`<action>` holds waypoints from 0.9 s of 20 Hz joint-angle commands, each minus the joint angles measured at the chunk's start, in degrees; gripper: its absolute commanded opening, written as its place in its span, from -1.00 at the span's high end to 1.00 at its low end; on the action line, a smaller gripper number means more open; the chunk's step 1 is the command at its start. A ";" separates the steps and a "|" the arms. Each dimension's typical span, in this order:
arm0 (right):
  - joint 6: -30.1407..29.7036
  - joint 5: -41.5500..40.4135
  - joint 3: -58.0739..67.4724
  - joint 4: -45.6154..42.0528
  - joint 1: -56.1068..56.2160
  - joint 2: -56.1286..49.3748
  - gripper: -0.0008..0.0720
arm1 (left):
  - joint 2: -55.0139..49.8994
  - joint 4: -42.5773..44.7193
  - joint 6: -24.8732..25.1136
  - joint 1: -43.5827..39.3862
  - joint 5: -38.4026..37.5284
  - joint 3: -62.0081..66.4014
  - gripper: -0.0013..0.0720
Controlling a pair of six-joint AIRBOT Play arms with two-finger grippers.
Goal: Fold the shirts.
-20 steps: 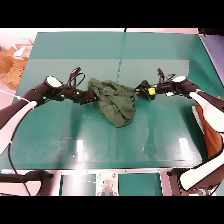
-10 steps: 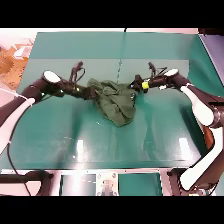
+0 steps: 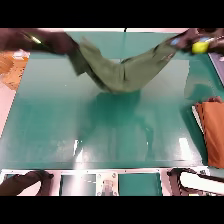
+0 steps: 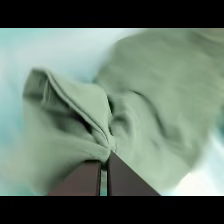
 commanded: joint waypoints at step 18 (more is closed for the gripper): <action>-2.56 -18.86 -47.43 -4.20 -5.11 23.30 0.93 | -0.42 21.42 0.94 0.04 0.39 -23.41 0.89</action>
